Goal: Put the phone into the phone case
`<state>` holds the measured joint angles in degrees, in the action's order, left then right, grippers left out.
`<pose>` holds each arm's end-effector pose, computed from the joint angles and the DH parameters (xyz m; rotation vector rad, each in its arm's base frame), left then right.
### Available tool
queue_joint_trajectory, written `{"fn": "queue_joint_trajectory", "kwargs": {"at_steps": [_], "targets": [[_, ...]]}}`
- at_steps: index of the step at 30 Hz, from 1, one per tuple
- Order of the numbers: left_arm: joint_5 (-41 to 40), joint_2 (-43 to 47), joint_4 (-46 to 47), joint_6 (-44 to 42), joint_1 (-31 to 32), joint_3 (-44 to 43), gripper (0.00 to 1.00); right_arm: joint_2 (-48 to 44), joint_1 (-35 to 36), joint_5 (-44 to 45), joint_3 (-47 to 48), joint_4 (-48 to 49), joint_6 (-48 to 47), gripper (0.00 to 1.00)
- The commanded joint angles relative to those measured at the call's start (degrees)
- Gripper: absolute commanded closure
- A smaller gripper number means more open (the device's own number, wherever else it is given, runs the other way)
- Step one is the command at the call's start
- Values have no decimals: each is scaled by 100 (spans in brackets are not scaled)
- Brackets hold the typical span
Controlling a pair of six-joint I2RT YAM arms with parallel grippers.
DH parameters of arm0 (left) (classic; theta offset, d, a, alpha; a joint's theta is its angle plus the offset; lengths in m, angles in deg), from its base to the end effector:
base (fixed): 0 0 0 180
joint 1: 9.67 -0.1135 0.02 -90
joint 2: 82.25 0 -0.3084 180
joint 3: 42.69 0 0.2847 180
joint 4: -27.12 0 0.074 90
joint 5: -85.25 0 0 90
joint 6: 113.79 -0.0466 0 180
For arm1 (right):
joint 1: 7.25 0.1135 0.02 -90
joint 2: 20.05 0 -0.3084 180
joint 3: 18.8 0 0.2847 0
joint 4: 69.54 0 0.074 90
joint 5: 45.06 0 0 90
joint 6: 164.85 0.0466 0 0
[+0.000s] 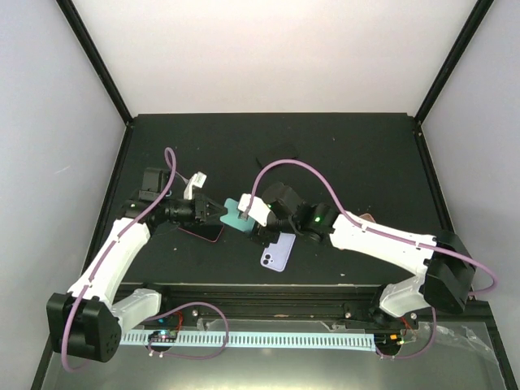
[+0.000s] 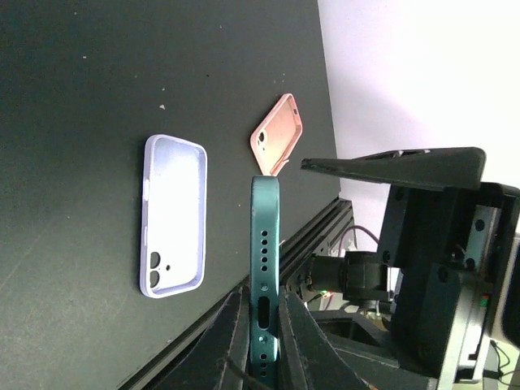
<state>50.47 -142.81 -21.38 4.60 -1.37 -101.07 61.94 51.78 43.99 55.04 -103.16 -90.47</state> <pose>0.2089 -0.0691 0.2934 0.0230 2.4448 -1.4633 0.1788 0.2995 0.2982 -1.4222 1.8509 0.4044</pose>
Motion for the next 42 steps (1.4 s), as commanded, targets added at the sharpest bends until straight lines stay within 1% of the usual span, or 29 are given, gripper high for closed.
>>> {"fn": "queue_joint_trajectory", "kwargs": {"at_steps": [1, 5, 9, 11, 15, 17, 20, 24, 28, 30, 33, 36, 42], "targets": [[122, 247, 286, 233, -38, 63, 99, -296, 67, 333, 127, -39, 70, 12], [131, 326, 461, 478, -43, 172, 98, -378, 245, 692, 146, -73, 109, 13], [302, 499, 1013, 1177, -47, 391, 99, -502, 526, 1158, 12, 193, 142, 19], [394, 622, 1333, 1608, -40, 516, 98, -628, 680, 1443, -134, 365, 71, 24], [494, 923, 2021, 2652, -38, 818, 98, -831, 1068, 2000, -380, 842, -290, 38], [569, 1075, 2362, 3209, -39, 977, 99, -878, 1218, 2191, -485, 1073, -452, 41], [503, 1226, 2229, 3678, -38, 1003, 98, -880, 1470, 2556, -567, 1309, -731, 44], [378, 1476, 2117, 4104, -38, 1022, 98, -795, 1725, 3164, -641, 1610, -1188, 45], [280, 1698, 2106, 4556, -38, 1076, 99, -662, 1865, 3721, -669, 1831, -1524, 50], [356, 1774, 2204, 4795, -36, 1143, 99, -602, 1915, 3995, -676, 1934, -1670, 51], [613, 1891, 2640, 5328, -38, 1392, 98, -491, 1968, 4206, -670, 2024, -1804, 52], [591, 2064, 2650, 5522, -38, 1460, 98, -396, 2019, 4361, -684, 2120, -1958, 53], [455, 2241, 2448, 5640, -34, 1567, 98, -246, 2128, 4581, -695, 2398, -2292, 63]]}}
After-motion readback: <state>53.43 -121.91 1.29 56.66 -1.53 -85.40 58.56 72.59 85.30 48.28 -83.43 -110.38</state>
